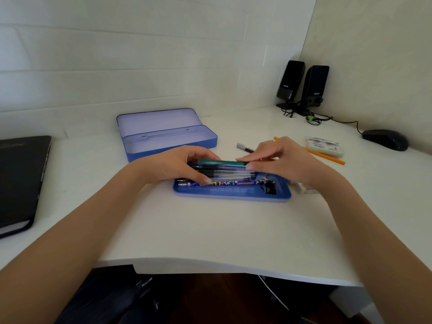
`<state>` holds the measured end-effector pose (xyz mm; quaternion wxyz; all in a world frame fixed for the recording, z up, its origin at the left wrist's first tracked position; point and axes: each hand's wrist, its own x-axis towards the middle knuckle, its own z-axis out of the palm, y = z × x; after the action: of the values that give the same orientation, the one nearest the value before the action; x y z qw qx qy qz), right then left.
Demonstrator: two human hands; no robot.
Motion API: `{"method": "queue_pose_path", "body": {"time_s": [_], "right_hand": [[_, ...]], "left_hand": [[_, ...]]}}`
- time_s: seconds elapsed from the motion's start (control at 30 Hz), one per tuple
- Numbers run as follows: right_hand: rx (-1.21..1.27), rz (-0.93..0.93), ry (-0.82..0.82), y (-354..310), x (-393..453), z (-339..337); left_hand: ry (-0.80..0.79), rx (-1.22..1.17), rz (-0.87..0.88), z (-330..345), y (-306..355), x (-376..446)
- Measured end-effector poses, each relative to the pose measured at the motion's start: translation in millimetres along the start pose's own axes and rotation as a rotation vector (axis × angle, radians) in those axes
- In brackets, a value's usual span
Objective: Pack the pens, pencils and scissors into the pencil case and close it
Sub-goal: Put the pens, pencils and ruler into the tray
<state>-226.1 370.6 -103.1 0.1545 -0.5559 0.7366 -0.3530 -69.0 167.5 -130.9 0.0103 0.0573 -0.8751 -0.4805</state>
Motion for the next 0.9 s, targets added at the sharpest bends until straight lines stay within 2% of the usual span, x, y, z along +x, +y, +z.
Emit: {"method": "queue_pose_path", "body": {"time_s": [0.13,0.27,0.6,0.7,0.77,0.83,0.9], "right_hand": [[-0.072,0.029,-0.091,-3,-2,7],[-0.104,0.004,-0.1,-6,-3,12],[-0.171,-0.098,0.012,-7,6,32],[-0.226,0.012,0.239,4,10,21],[-0.399,0.145,0.382,17,12,7],[-0.555,0.293,0.431,30,11,-5],[-0.605,0.424,0.394,38,9,-10]], "left_hand": [[0.039,-0.044,0.006,1,-1,1],[0.098,-0.087,-0.024,3,2,0],[-0.02,0.071,-0.016,0,1,0],[-0.034,0.068,-0.01,0,1,0],[-0.037,0.062,-0.01,0,1,0],[-0.037,0.076,-0.013,0,1,0],[-0.043,0.086,-0.016,0,2,-1]]}}
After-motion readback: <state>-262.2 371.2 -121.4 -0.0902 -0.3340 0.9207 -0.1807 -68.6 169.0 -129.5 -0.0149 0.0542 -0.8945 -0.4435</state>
